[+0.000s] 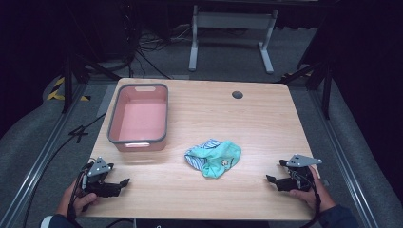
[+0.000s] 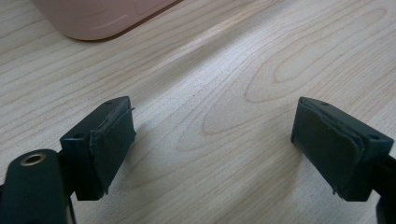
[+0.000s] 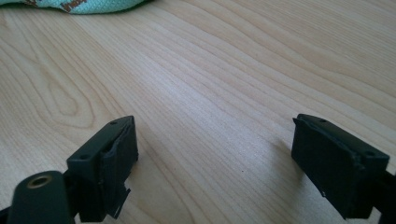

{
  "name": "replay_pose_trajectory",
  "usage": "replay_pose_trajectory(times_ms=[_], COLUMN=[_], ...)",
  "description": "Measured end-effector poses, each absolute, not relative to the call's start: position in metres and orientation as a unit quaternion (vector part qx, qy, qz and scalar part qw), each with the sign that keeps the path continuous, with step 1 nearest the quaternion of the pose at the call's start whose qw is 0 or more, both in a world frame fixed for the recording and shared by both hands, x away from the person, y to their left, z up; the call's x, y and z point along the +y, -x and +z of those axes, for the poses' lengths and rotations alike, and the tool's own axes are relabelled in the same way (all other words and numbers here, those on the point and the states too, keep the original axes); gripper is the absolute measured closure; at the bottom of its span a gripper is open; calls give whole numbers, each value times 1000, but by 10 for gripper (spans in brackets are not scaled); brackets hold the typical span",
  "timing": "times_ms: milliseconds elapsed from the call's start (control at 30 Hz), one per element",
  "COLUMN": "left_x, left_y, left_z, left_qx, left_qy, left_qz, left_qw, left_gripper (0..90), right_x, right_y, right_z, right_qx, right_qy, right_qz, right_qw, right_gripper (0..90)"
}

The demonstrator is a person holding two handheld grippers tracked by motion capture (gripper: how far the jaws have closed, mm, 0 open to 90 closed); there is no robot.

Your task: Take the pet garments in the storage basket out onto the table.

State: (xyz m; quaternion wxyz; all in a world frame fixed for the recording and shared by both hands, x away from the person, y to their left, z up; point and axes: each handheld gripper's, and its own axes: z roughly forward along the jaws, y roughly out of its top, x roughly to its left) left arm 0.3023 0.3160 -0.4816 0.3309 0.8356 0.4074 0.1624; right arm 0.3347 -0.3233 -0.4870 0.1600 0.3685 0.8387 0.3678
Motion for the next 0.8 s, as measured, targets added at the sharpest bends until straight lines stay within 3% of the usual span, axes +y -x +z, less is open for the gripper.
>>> replay_pose_trajectory(times_ms=[800], left_x=[314], left_y=[-303], left_z=[-483], left_qx=[412], left_qy=[-832], left_qz=[164], left_qw=[333], left_gripper=[121], right_x=[-323], right_y=[-335], right_z=[-487], right_qx=[839], right_qy=[-369], right_qz=[368], right_qw=[160], right_gripper=[151])
